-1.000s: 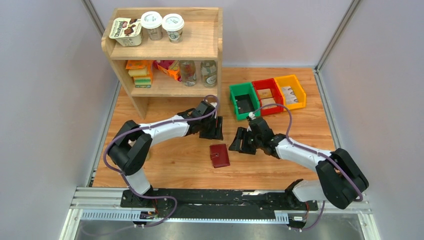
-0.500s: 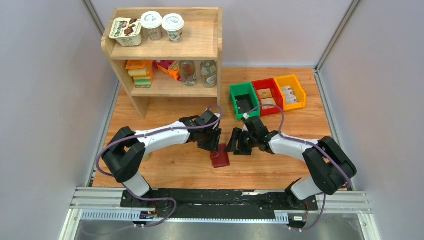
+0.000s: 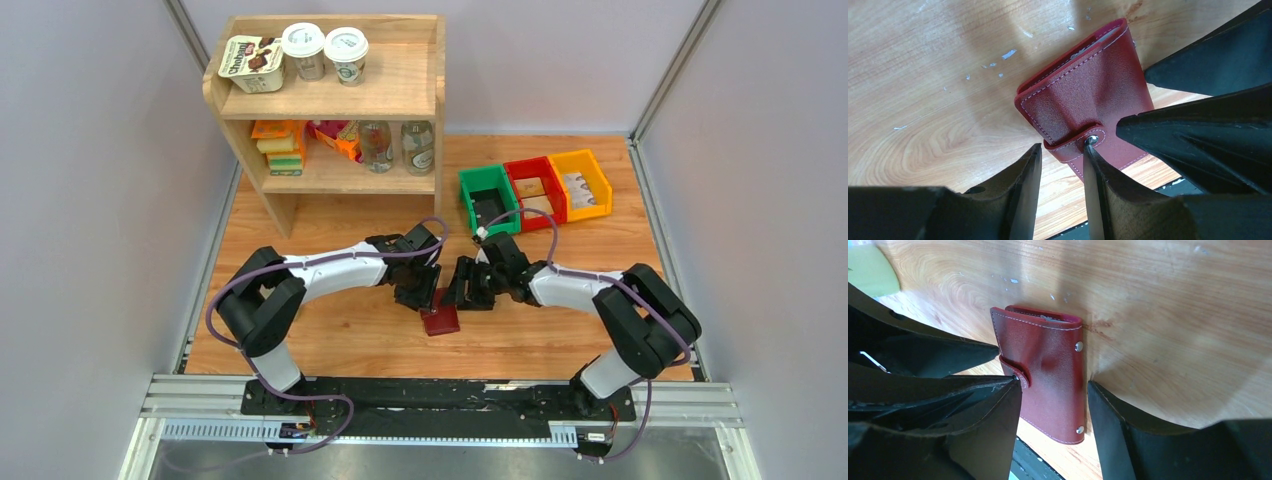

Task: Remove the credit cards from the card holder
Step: Open the card holder at the center of the board.

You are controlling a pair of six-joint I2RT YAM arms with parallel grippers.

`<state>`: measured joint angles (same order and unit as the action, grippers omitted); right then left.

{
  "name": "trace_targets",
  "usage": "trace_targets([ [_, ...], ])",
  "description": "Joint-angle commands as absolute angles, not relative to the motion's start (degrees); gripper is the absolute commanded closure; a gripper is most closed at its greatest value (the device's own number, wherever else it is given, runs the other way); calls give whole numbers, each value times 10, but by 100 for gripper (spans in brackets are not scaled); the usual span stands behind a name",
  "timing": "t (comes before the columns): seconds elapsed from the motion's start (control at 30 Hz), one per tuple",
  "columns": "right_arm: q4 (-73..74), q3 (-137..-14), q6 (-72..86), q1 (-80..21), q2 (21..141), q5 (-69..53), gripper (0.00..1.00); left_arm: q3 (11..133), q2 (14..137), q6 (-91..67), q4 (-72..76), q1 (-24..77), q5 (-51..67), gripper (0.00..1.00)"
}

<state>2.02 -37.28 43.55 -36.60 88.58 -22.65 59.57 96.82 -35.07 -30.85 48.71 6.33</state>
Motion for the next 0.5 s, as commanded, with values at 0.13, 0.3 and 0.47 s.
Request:
trace_targets([
  [0.13,40,-374,439,-377,933,-202,51,606,986,-330,-313,488,77,57],
  [0.3,22,-355,454,-376,927,-200,74,614,989,-326,-321,488,67,57],
  [0.47,5,-331,485,-377,904,-181,100,628,969,-328,-344,488,41,51],
])
